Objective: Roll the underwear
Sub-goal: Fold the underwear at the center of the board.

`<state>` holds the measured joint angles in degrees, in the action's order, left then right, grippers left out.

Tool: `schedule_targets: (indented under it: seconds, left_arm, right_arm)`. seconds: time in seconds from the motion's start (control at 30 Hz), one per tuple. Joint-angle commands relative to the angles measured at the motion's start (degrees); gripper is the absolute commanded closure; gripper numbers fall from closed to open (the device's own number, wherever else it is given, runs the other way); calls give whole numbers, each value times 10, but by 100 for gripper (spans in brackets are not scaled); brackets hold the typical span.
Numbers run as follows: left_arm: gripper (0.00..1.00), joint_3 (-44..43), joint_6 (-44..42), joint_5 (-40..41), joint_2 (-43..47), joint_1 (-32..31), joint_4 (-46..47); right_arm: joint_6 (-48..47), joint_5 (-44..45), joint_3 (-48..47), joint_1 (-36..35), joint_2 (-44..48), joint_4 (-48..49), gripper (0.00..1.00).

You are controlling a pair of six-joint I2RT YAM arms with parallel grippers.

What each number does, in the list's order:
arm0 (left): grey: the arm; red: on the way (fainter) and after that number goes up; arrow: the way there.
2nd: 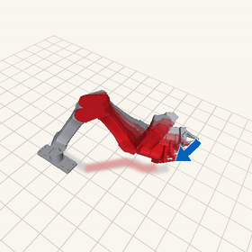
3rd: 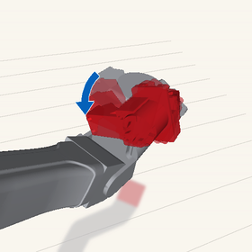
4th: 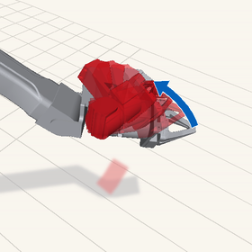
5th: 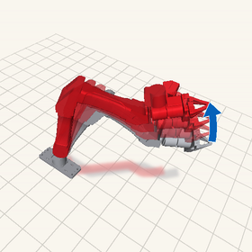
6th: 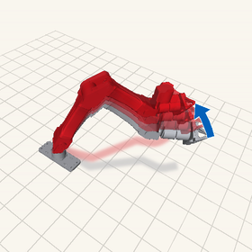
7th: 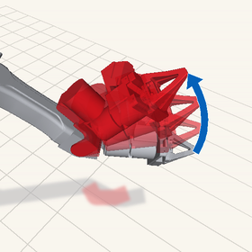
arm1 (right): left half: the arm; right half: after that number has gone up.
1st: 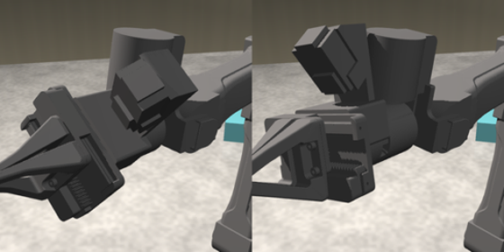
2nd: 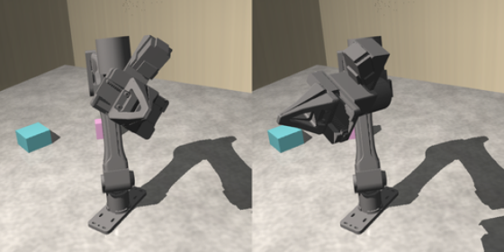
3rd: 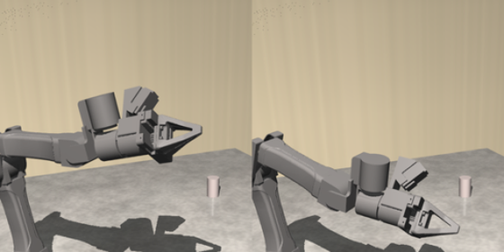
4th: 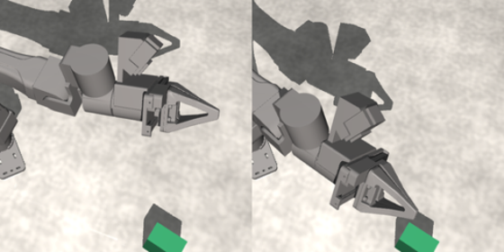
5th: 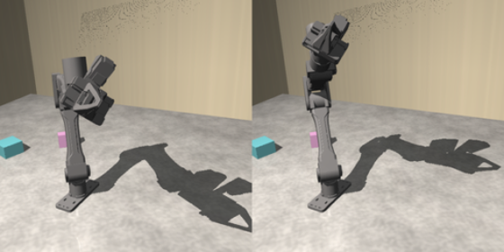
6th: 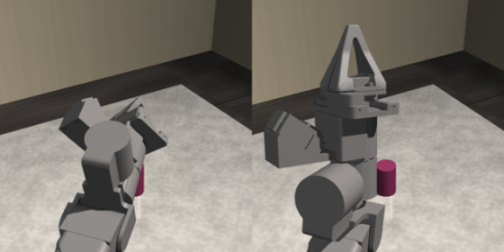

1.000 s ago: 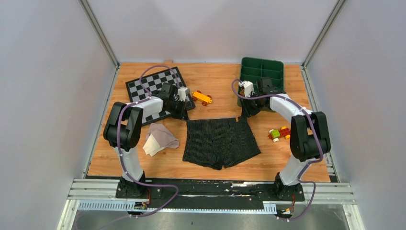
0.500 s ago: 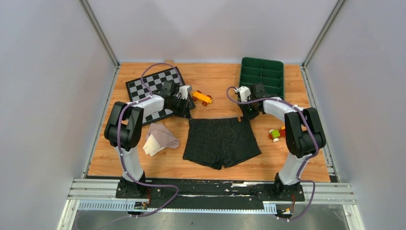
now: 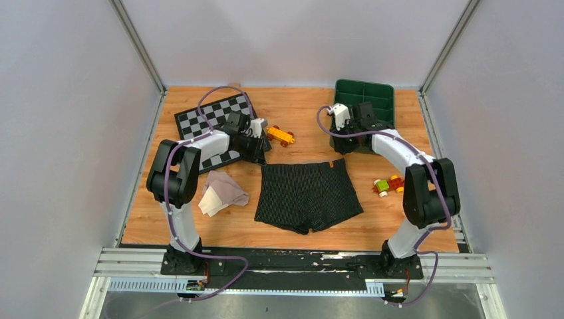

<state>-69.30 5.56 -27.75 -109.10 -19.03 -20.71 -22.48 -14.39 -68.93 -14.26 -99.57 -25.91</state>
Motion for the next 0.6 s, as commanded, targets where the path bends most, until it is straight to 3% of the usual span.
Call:
schedule_targets:
  seconds: [0.0,0.07,0.13,0.37,0.57]
  left_arm:
    - [62,-10,6,14,23,-2,-5]
    - [55,-6,18,13,21,-2,-3]
    - [54,-2,29,4,16,-2,3]
    - [59,6,42,-7,-3,-2,2]
    - [71,20,46,-7,-4,-2,1]
  right_arm:
    - [24,-93,-15,-5,85,-24,72]
    - [24,-106,-7,-10,108,-29,72]
    - [25,-109,2,-15,123,-32,71]
    - [11,-123,29,-28,150,-37,71]
    - [-113,-197,-10,-105,134,-104,64]
